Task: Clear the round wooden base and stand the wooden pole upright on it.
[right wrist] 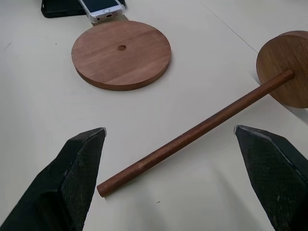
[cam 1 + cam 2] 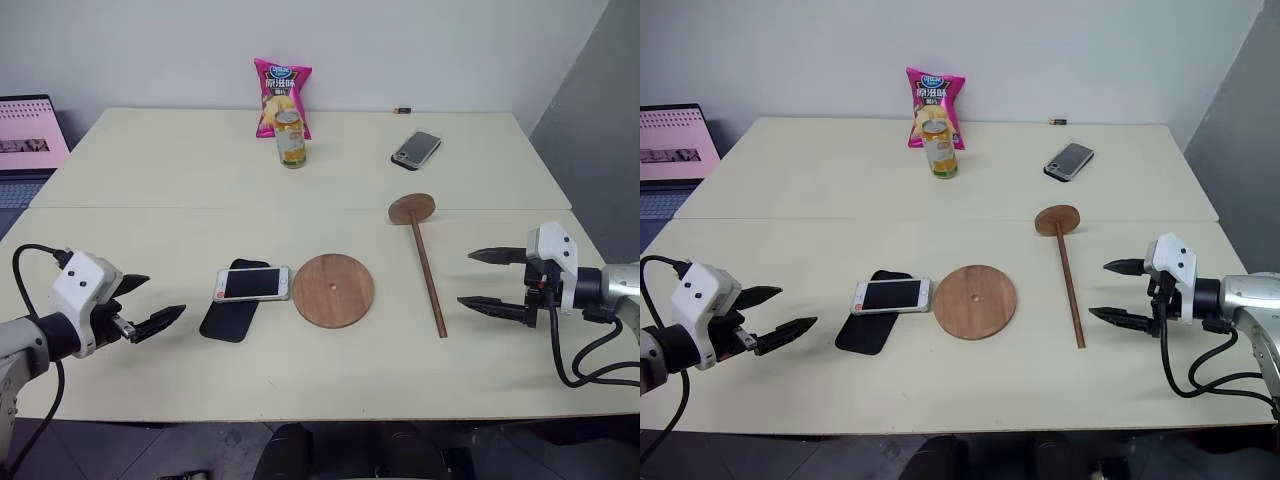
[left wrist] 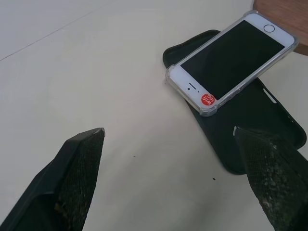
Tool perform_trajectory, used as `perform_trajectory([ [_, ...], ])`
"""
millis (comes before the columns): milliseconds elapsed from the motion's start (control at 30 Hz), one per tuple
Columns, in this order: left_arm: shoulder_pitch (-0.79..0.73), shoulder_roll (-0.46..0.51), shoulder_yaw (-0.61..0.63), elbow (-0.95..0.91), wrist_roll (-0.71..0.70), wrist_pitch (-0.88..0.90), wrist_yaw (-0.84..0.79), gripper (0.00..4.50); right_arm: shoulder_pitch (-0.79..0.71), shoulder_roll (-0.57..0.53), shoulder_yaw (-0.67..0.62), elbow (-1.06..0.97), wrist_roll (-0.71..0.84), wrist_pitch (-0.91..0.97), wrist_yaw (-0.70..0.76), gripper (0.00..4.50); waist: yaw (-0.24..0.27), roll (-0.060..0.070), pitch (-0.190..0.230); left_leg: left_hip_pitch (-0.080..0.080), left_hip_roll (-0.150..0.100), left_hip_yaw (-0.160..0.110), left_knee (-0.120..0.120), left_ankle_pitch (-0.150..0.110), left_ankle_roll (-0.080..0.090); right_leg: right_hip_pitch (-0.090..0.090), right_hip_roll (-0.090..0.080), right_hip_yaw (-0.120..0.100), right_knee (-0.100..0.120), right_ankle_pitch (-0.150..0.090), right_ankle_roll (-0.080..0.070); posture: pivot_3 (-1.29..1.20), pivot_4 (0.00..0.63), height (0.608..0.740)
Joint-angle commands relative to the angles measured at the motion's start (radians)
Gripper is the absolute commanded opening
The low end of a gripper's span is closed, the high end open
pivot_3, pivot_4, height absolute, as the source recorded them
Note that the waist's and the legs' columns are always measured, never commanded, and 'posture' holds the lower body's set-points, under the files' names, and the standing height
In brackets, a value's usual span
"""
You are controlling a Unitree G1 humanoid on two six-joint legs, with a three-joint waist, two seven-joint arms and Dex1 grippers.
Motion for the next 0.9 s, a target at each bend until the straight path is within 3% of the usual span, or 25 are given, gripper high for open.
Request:
perform_trajectory([
  [33, -0.013, 0.019, 0.006, 0.002, 0.006, -0.023, -0.007, 4.48, 0.003, -0.021, -0.04, -0.038, 0.014, 0.006, -0.001, 4.5, 0.0, 0.0, 0.0, 0.0, 0.0, 0.0, 0.0, 0.0, 0.0, 0.0, 0.0, 0.0, 0.0, 0.0, 0.0, 0.0, 0.15, 0.74],
  [600, -0.034, 0.031, -0.008, 0.054, 0.053, -0.173, -0.043, 4.48, 0.001, -0.005, -0.036, -0.052, 0.022, 0.011, -0.013, 4.5, 0.0, 0.0, 0.0, 0.0, 0.0, 0.001, 0.0, 0.0, 0.0, 0.0, 0.0, 0.001, 0.0, 0.0, 0.0, 0.0, 0.15, 0.74],
  [700, 0.015, 0.064, -0.059, 0.022, 0.088, -0.222, -0.113, 4.48, 0.003, -0.001, -0.024, -0.077, 0.024, 0.017, -0.015, 4.5, -0.001, 0.0, 0.0, 0.0, 0.0, 0.001, 0.0, 0.0, 0.0, -0.001, 0.0, 0.001, 0.0, 0.0, 0.0, 0.0, 0.15, 0.74],
  [900, -0.069, 0.081, -0.148, -0.015, 0.093, -0.243, -0.14, 4.48, -0.005, 0.026, -0.029, -0.171, 0.09, 0.102, -0.063, 4.5, 0.001, 0.0, 0.0, 0.0, 0.0, 0.002, 0.0, 0.0, 0.0, -0.001, 0.0, 0.001, 0.0, 0.0, 0.0, 0.0, 0.15, 0.74],
])
